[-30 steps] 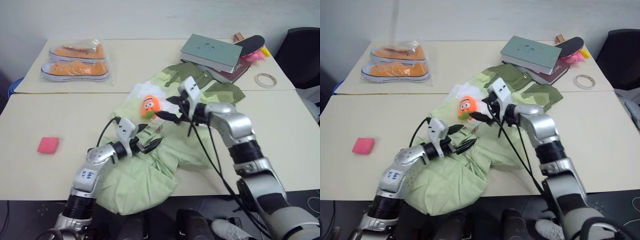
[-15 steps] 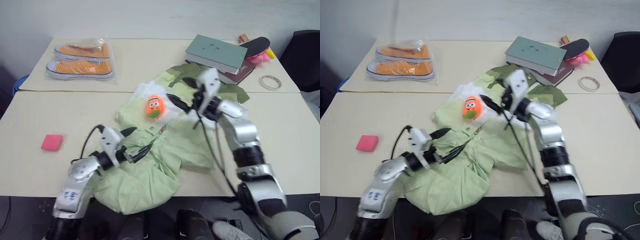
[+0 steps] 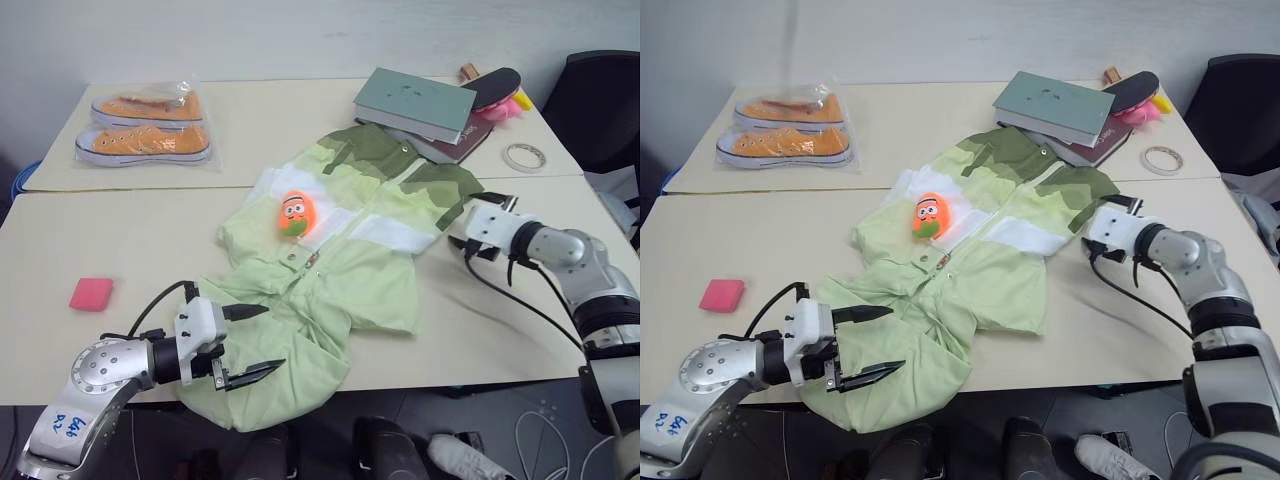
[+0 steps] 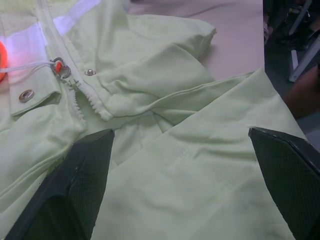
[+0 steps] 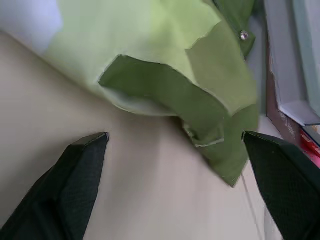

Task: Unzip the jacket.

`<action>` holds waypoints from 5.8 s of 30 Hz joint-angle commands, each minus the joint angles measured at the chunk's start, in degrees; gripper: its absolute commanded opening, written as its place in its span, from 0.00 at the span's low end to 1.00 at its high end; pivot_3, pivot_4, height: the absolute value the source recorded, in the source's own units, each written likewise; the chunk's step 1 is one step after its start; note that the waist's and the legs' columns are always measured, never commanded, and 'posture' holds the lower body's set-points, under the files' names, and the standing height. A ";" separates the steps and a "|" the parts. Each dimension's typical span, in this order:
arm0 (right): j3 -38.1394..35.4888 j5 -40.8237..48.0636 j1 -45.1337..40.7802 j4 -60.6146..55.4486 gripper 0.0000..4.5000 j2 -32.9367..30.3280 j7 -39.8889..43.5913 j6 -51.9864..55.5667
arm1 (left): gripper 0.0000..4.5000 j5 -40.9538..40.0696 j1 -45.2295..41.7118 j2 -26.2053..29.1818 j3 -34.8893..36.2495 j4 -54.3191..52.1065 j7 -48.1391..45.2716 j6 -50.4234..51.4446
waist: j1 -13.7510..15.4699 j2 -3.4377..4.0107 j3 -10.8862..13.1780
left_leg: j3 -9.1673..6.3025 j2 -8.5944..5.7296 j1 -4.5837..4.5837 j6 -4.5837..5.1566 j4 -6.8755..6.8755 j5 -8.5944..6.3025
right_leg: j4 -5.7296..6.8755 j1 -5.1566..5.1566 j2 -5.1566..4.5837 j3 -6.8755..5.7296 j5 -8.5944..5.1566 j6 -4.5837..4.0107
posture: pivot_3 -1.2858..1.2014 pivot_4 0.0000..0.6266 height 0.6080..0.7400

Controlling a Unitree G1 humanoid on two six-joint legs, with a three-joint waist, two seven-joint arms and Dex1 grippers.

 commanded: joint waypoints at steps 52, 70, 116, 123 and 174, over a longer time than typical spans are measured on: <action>-25.07 45.86 59.42 -81.00 0.14 -12.83 39.16 51.86 | 0.10 6.47 -13.63 10.81 7.81 32.84 -9.66 -13.24 | 2.99 0.01 0.01 | -0.22 -0.15 -0.07 0.10 0.06 -0.10 | 0.10 0.01 -0.15 -0.42 0.00 -0.01 | 0.52 0.24 1.00; -14.11 61.86 22.71 -75.72 1.00 -7.96 23.53 70.60 | 0.99 -6.15 -25.47 10.45 3.85 15.87 -10.04 12.20 | 2.52 -0.15 0.02 | -0.40 -0.09 0.04 0.03 0.05 -0.11 | 0.08 0.13 -0.25 -0.03 0.00 -0.02 | 0.52 0.24 1.00; -34.57 20.71 47.37 -12.06 0.00 -28.79 12.16 16.93 | 1.00 14.77 -23.70 -6.42 -13.16 41.59 -4.32 -0.12 | 1.51 0.91 -0.88 | 0.20 -0.02 1.29 0.12 -0.15 -0.34 | -0.68 1.29 -0.11 0.07 0.03 0.11 | 0.52 0.24 1.00; -33.82 23.07 41.55 -13.63 0.00 -28.50 13.51 17.61 | 1.00 15.49 -24.33 -6.10 -12.03 46.90 -5.36 -5.70 | 0.74 1.46 -1.20 | 0.31 0.02 1.40 0.12 -0.20 -0.35 | -0.67 1.29 -0.10 0.11 0.03 0.12 | 0.52 0.24 1.00; -25.48 51.85 49.91 -65.10 0.99 -6.29 47.01 25.73 | 1.00 0.84 2.26 5.04 14.36 15.10 -11.04 -9.67 | 2.57 0.33 -0.42 | 0.26 0.15 0.94 0.08 -0.70 -0.51 | -0.82 0.79 -0.14 0.25 -0.04 -0.01 | 0.52 0.24 1.00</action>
